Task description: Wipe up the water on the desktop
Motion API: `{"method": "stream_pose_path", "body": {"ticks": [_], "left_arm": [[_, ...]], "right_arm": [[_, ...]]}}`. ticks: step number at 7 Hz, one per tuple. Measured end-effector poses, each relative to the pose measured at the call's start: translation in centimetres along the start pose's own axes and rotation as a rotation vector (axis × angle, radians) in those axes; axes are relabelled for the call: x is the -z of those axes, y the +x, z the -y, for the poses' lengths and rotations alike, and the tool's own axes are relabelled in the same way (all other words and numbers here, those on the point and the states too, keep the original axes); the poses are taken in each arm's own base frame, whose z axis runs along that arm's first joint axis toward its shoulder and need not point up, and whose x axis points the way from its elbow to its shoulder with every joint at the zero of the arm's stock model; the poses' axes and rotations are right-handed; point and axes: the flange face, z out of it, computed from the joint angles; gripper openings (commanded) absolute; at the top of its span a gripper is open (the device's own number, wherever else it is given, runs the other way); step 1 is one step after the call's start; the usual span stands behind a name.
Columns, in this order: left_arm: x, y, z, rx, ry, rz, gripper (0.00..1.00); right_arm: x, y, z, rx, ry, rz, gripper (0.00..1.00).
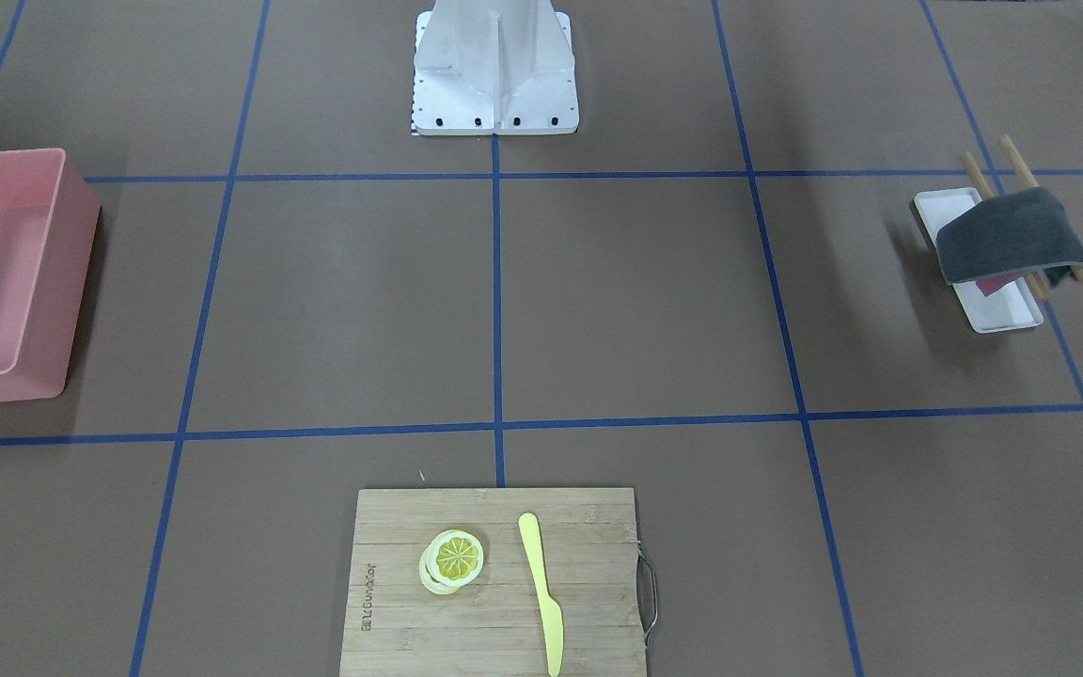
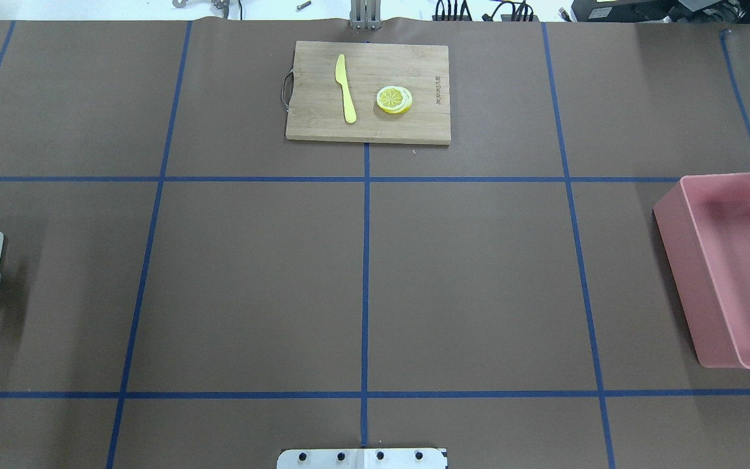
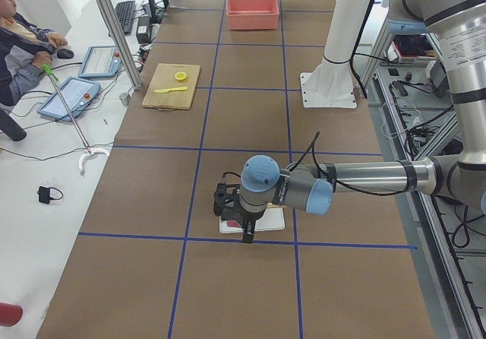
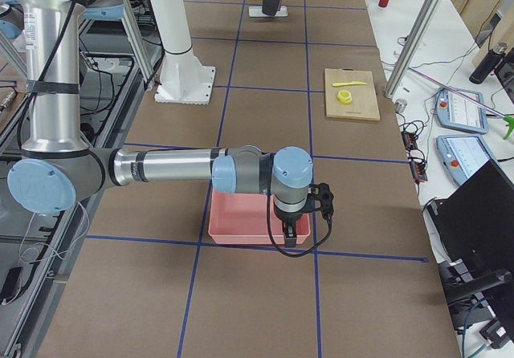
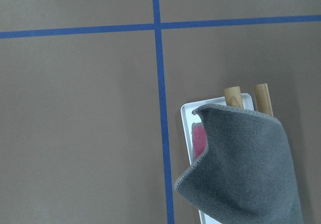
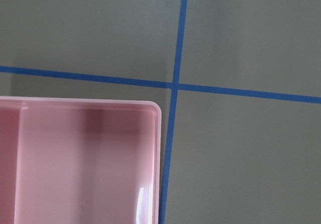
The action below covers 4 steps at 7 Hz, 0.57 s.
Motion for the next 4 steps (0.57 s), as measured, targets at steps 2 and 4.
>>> {"method": "stream_pose_path", "body": {"ticks": [2, 4], "left_arm": [[0.35, 0.30, 0.08, -0.005, 0.009, -0.001, 0.98], [0.67, 0.65, 0.28, -0.041, 0.044, -0.006, 0.98]], "right_arm": [[-0.38, 0.30, -0.89, -0.006, -0.007, 0.002, 1.00], [-0.52, 0.35, -1.17, -0.016, -0.010, 0.008, 1.00]]}}
